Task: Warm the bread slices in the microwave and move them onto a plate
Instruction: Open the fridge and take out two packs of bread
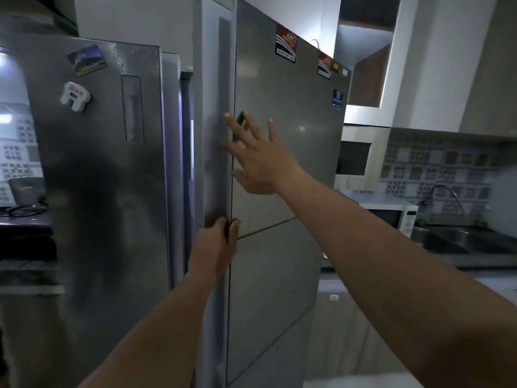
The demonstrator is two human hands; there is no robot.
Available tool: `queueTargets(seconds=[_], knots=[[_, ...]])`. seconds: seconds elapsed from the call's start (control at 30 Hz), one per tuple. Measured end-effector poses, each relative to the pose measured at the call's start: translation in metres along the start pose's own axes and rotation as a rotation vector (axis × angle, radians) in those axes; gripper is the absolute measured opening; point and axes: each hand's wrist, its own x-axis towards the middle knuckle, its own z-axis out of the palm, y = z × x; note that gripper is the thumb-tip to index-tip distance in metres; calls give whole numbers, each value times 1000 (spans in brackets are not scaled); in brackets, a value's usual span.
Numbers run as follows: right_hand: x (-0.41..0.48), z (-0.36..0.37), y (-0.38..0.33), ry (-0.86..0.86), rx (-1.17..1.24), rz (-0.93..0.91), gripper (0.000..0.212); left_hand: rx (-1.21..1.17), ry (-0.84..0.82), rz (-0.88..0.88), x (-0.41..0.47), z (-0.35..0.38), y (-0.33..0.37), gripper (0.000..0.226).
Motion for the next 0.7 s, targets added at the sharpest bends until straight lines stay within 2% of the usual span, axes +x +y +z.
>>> queueTargets(seconds=[0.2,0.33,0.4,0.47,0.57,0.63,0.7], knots=[[-71,-41,8,-6,10,128,54,-60,-158,94,-53,-2,56,24],[-110,-72,6,-64,15,267,61,70,-212,268,-79,3,82,33],[-125,-84,7,-108,39,339,69,213,-247,435,-92,6,95,48],[-138,-93,8,-147,65,428,78,276,-208,633,-108,7,106,64],[-158,-95,12,-166,118,574,84,216,-130,840,-127,1,123,59],[-173,-98,16,-147,191,651,84,169,-72,916,-127,-1,135,54],[-188,-103,17,-91,291,712,83,126,-18,916,-119,-2,147,50]])
